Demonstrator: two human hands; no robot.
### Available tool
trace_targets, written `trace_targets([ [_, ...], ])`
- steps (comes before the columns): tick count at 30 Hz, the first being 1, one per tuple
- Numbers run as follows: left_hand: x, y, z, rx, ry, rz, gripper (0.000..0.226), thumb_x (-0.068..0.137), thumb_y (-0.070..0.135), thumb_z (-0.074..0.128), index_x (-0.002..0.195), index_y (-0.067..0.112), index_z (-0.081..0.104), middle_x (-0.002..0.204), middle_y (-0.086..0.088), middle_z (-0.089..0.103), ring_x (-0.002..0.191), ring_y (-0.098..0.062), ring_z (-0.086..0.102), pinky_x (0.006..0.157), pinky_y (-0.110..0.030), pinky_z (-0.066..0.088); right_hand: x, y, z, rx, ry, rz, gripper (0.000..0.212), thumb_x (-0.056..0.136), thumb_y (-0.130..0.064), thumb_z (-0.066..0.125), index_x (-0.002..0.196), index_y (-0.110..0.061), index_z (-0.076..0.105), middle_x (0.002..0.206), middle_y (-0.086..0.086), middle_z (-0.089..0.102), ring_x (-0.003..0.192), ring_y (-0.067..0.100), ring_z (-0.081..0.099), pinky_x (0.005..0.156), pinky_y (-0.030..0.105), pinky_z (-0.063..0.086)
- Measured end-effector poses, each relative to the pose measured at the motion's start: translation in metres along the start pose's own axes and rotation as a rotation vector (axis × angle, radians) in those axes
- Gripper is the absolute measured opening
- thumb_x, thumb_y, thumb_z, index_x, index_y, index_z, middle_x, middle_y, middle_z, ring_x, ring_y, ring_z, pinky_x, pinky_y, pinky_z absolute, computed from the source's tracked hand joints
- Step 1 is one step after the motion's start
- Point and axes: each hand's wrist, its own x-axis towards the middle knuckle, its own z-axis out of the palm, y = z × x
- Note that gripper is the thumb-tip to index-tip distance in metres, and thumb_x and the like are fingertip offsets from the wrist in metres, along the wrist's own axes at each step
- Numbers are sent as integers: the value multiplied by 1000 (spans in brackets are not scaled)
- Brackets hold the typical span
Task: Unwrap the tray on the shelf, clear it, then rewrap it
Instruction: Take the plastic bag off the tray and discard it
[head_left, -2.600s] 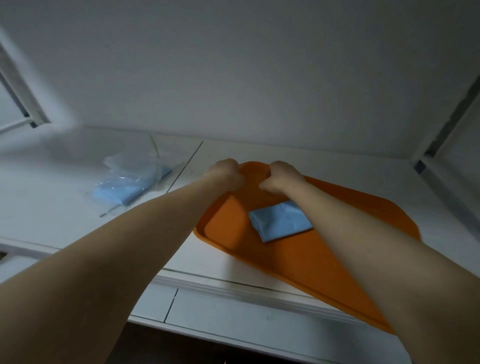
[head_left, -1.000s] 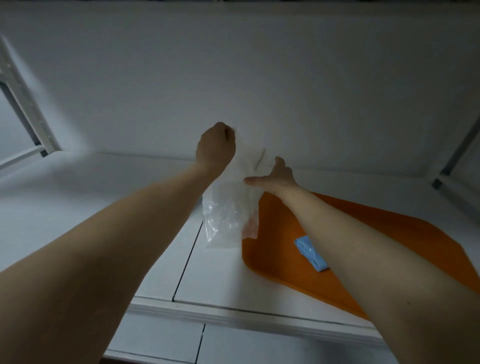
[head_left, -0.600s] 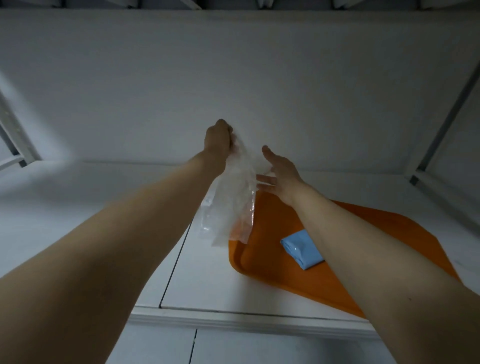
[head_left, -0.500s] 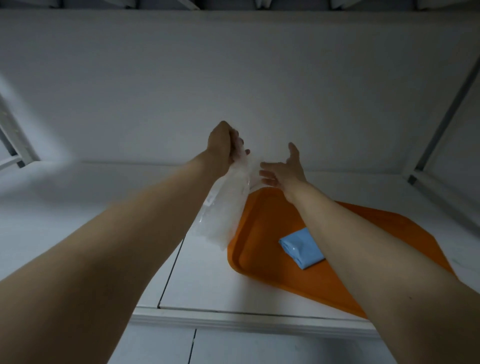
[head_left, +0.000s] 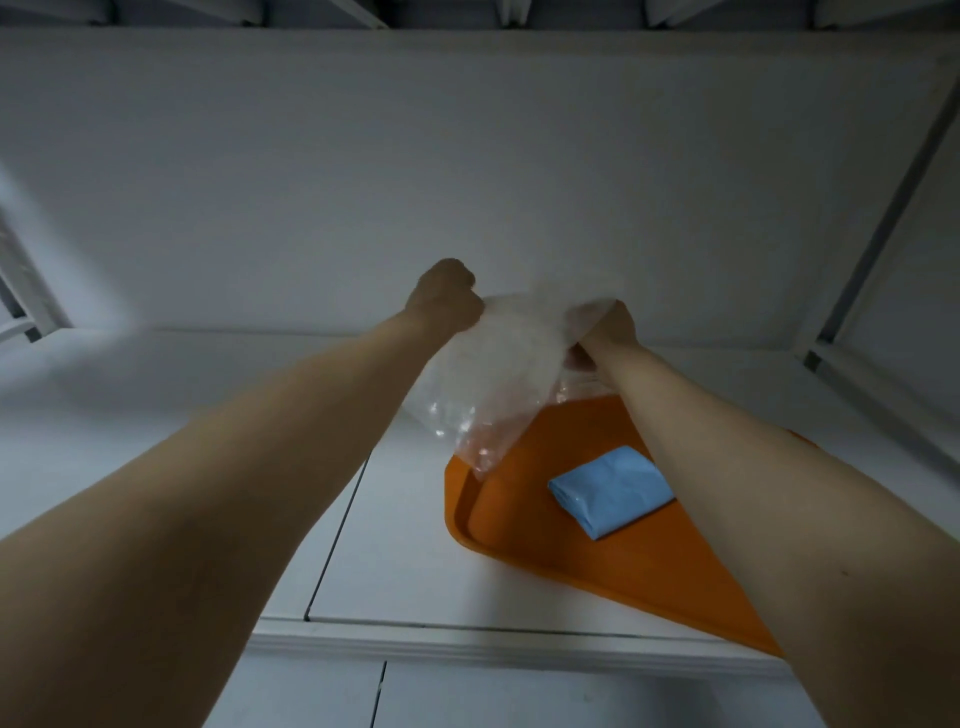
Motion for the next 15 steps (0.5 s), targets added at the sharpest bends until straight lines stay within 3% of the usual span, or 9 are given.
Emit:
trace_targets([
  [2, 2, 1, -3, 101, 142, 20, 45, 88, 3, 49, 133, 11, 48, 133, -10, 54, 126, -28, 46, 103, -36, 41, 4, 4, -2, 68, -4, 78, 30, 88, 6, 43, 62, -9, 43, 56, 11, 42, 36, 17, 43, 35, 14, 35],
  [4, 1, 5, -5, 90, 222, 94, 45, 87, 5, 50, 132, 13, 48, 128, -8, 55, 123, -27, 46, 100, -37, 43, 8, 6, -6, 123, -23, 165, 20, 87, 14, 40, 75, -1, 47, 67, 18, 47, 46, 20, 50, 35, 18, 42],
  [6, -4, 9, -3, -52, 201, 199, 38, 87, 12, 53, 125, 16, 54, 121, -4, 60, 115, -23, 53, 95, -34, 46, 13, 11, -8, 196, -83, 250, 14, 93, 9, 39, 83, 6, 50, 98, 29, 57, 71, 26, 64, 37, 16, 45],
  [7, -8, 11, 1, -121, 130, 268, 35, 87, 16, 56, 123, 17, 56, 117, -3, 61, 109, -22, 57, 91, -32, 47, 11, 12, -12, 140, -108, 271, 22, 96, 3, 38, 76, 3, 46, 113, 28, 57, 67, 17, 68, 35, 14, 42],
  [8, -15, 12, 7, -156, 17, 332, 39, 86, 23, 62, 124, 18, 54, 116, -2, 61, 105, -20, 59, 88, -30, 47, 8, 13, -16, 191, -90, 322, 30, 98, 0, 36, 68, 0, 41, 110, 28, 61, 43, 11, 63, 27, 16, 35],
  [9, -21, 13, 15, -136, -123, 368, 53, 83, 31, 68, 131, 18, 49, 121, -3, 59, 107, -20, 58, 89, -28, 46, 10, 18, -19, 225, -167, 328, 33, 99, 0, 35, 66, -1, 39, 89, 28, 66, 24, 13, 51, 22, 17, 29],
  [11, -31, 12, 32, 32, -377, 349, 91, 74, 45, 75, 147, 17, 27, 140, -3, 45, 127, -21, 45, 99, -26, 37, 18, 28, -24, 352, -184, 513, 24, 97, 0, 39, 79, 9, 51, 44, 17, 59, 19, 18, 47, 24, 17, 35],
  [12, -33, 10, 40, 113, -436, 317, 98, 74, 45, 76, 150, 16, 21, 146, -4, 39, 133, -22, 39, 104, -27, 34, 23, 33, -23, 352, -185, 518, 19, 95, 1, 41, 95, 9, 58, 37, 14, 55, 24, 20, 51, 28, 20, 42],
  [15, -26, 3, 47, 181, -440, 279, 55, 85, 28, 66, 134, 10, 50, 130, -10, 56, 124, -24, 51, 98, -29, 40, 15, 33, -25, 443, -158, 527, 17, 94, 8, 40, 103, 9, 53, 37, 18, 56, 28, 23, 56, 28, 27, 46],
])
